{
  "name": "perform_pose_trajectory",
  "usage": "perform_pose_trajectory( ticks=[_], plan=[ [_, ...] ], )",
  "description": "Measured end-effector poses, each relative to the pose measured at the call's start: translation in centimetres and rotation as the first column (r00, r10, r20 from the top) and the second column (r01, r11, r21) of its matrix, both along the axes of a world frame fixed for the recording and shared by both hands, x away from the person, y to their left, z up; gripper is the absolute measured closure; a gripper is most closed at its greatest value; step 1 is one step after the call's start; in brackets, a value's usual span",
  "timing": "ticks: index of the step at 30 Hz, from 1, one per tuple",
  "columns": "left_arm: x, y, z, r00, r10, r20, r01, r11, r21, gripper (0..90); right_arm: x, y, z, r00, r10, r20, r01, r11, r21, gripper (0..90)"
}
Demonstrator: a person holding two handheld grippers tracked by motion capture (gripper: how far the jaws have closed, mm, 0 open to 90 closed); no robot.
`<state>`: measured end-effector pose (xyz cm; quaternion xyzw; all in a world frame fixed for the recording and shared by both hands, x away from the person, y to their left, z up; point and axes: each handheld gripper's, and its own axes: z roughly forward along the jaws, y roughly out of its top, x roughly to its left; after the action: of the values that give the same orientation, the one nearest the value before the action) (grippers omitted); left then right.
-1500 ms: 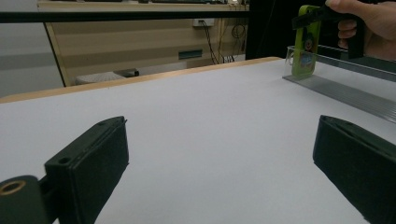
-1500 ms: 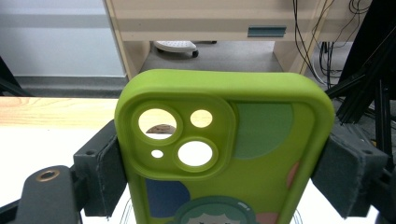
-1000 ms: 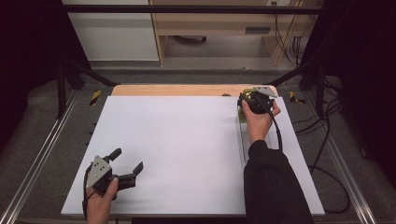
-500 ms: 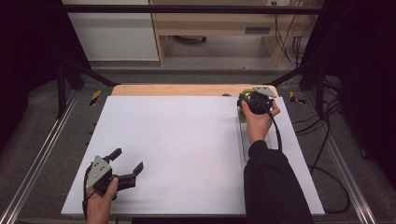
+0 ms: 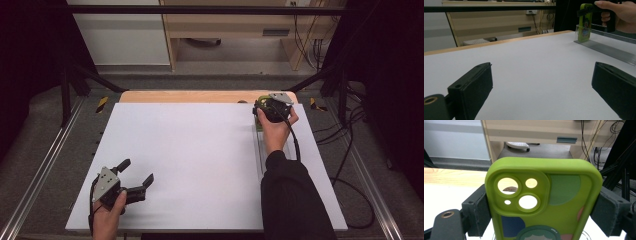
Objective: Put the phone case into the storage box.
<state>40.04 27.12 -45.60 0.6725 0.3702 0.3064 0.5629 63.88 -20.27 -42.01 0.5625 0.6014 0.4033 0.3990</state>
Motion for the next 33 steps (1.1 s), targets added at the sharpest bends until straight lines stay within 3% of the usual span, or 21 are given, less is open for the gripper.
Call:
perform_pose_trajectory(
  ticks=[9, 33],
  plan=[
    [0.0, -0.02, 0.0, 1.0, -0.001, 0.0, 0.001, 1.0, 0.0, 2.9, 0.04, 0.38, -0.02, 1.0, -0.004, -0.001, 0.004, 1.0, -0.024, 15.6],
    [0.04, -0.11, -0.05, 1.0, -0.005, -0.005, 0.005, 1.0, 0.003, 2.9, 0.36, 0.08, -0.07, 1.0, -0.006, -0.005, 0.006, 1.0, -0.013, 14.0]
  ],
)
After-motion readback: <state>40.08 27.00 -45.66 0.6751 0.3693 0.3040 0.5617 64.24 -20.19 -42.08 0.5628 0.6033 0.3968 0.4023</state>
